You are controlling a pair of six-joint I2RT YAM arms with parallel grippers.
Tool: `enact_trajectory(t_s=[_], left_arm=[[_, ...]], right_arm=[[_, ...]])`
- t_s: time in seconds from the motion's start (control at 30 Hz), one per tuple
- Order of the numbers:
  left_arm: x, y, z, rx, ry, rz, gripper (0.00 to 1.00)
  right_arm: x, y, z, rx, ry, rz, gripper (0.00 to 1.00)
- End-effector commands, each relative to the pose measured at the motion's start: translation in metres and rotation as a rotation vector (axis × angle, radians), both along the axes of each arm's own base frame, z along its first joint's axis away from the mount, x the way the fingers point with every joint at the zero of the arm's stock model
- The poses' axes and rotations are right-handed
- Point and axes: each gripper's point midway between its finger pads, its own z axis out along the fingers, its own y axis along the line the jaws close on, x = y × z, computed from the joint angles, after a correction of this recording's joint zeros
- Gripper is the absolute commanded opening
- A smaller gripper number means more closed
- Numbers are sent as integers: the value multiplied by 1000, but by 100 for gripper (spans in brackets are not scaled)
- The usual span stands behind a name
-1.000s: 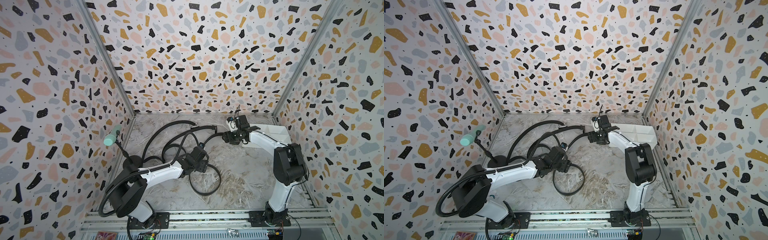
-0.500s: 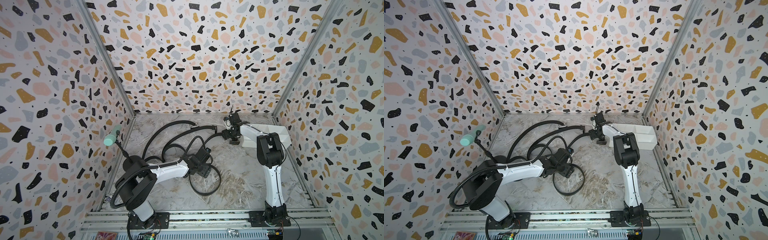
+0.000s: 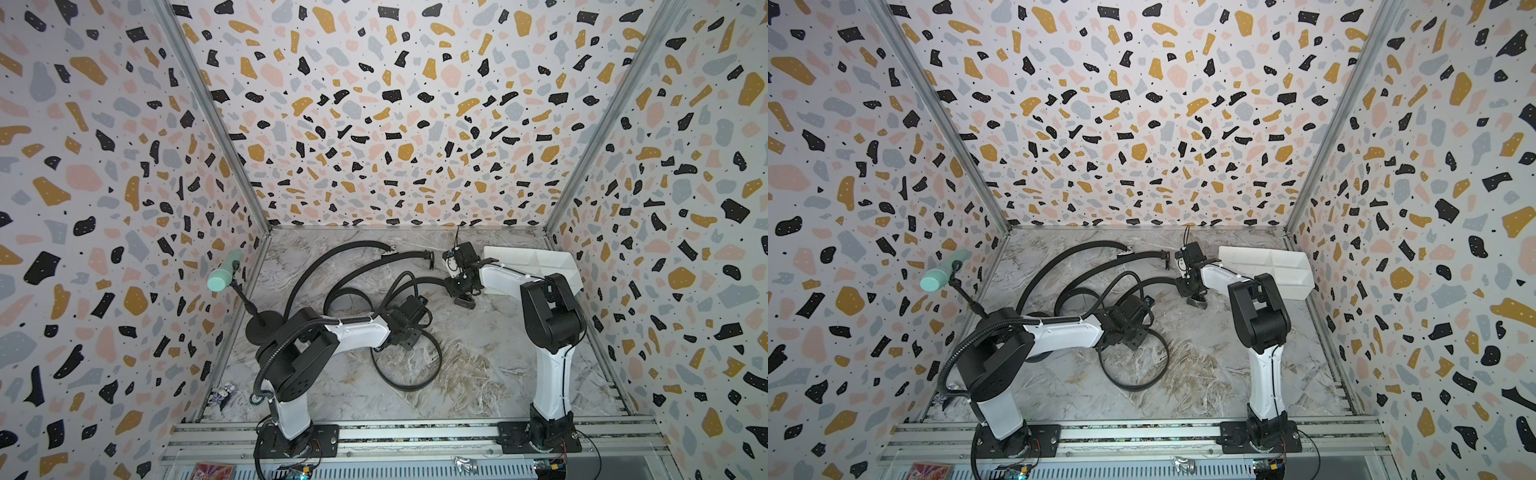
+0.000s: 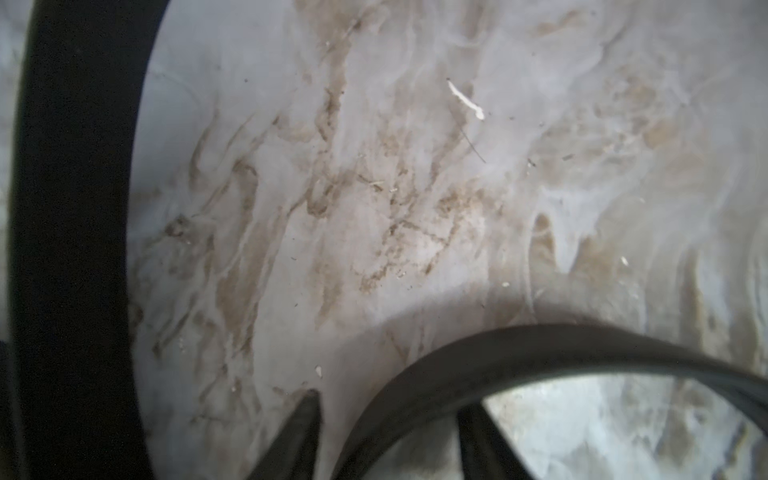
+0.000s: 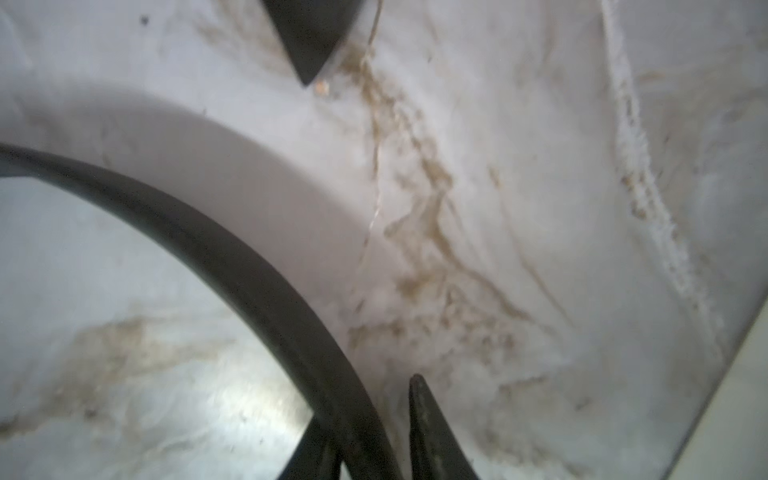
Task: Place the belts into the storage roll
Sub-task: Roll the belt at the center of the board.
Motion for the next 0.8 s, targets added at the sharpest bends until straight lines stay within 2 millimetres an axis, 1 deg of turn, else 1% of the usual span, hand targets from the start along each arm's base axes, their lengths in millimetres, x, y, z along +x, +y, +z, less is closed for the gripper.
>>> enact_trajectory(t_s=[0.0, 0.07, 0.13, 0.27, 0.33, 0.4, 0.47, 0.53, 0.67, 0.73, 0.77], left_arm=[[16, -4, 6, -4, -62, 32, 23], [25, -3, 7, -9, -79, 59, 13], [37, -3, 6, -5, -90, 84, 6], [65, -2, -3, 5, -88, 142, 0], [82, -4, -5, -7, -80, 168, 0], [93, -5, -5, -8, -83, 184, 0], [101, -4, -5, 6, -92, 201, 0], [110, -4, -6, 19, -94, 218, 0], [124, -2, -11, 35, -85, 254, 0], [127, -2, -15, 36, -76, 262, 0], [128, -3, -17, 40, -72, 261, 0]], right_arm=[[-37, -19, -3, -29, 74, -54, 25], [-57, -28, -4, -29, 93, -76, 24], [-81, -35, -6, -8, 123, -97, 24], [-124, -45, -12, 32, 189, -152, 24], [-144, -43, -16, 80, 223, -166, 24], [-161, -40, -20, 119, 254, -176, 22], [-178, -33, -24, 152, 289, -178, 20], [-197, -24, -28, 173, 324, -176, 19], [-237, 8, -36, 221, 390, -136, 19], [-249, 24, -35, 248, 412, -101, 19], [-252, 28, -33, 248, 417, -91, 20]])
